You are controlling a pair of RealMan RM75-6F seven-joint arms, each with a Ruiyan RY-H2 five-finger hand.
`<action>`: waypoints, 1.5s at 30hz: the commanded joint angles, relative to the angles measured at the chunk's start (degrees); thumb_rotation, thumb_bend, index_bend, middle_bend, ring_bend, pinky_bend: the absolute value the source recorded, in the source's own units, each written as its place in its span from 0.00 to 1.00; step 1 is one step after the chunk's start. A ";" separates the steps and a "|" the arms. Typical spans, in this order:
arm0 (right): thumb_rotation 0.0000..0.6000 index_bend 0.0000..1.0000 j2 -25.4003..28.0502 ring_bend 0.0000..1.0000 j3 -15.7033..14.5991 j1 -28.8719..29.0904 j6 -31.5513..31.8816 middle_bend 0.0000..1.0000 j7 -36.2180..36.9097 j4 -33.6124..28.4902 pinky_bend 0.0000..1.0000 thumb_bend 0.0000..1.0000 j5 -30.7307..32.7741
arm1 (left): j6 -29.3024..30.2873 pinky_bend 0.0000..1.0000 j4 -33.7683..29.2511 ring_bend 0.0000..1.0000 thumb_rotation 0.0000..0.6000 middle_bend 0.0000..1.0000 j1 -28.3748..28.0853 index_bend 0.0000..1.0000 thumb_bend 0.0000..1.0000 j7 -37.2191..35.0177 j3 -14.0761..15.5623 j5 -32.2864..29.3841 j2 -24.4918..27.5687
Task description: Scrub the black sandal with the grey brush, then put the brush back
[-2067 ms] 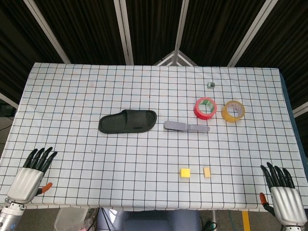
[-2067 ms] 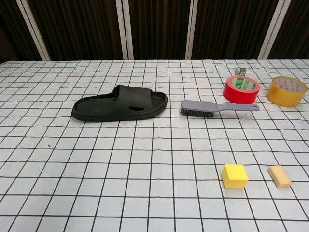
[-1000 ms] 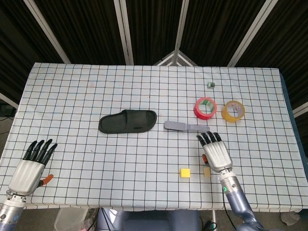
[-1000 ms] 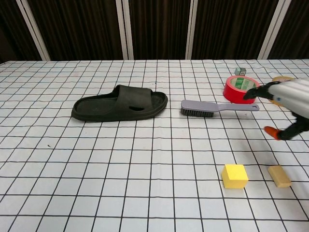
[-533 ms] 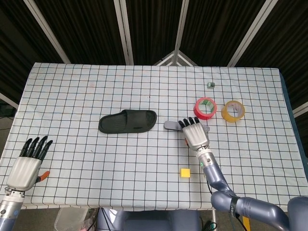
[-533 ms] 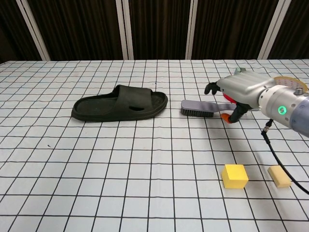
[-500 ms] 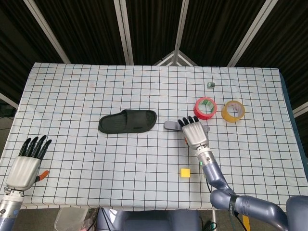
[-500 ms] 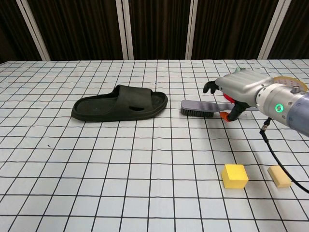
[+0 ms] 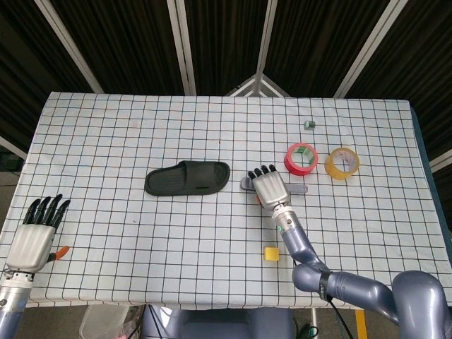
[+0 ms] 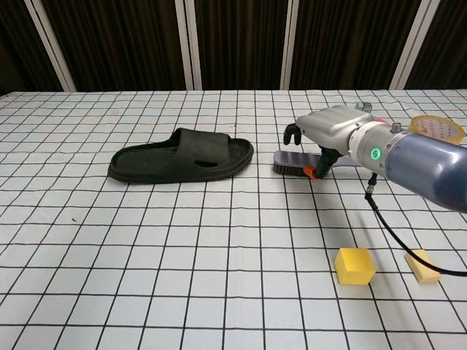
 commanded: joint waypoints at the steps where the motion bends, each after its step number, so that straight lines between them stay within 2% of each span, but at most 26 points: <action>1: 1.00 0.25 -0.36 0.19 -0.43 0.55 0.23 0.26 -0.05 0.40 0.21 0.47 0.39 | 0.01 0.02 -0.03 0.00 1.00 0.00 0.00 0.00 0.09 -0.20 0.03 -0.12 0.13; 33: 1.00 0.32 -1.52 0.22 -3.61 4.23 0.05 0.30 3.16 5.46 0.24 0.47 2.81 | -0.03 0.02 -0.26 0.00 1.00 0.00 -0.17 0.00 0.09 0.20 0.06 -1.75 0.36; 45: 1.00 0.39 -2.17 0.26 -4.39 4.77 -0.50 0.36 4.76 7.50 0.27 0.47 2.40 | -0.24 0.02 -0.34 0.00 1.00 0.00 -0.32 0.00 0.09 0.37 0.09 -2.13 0.34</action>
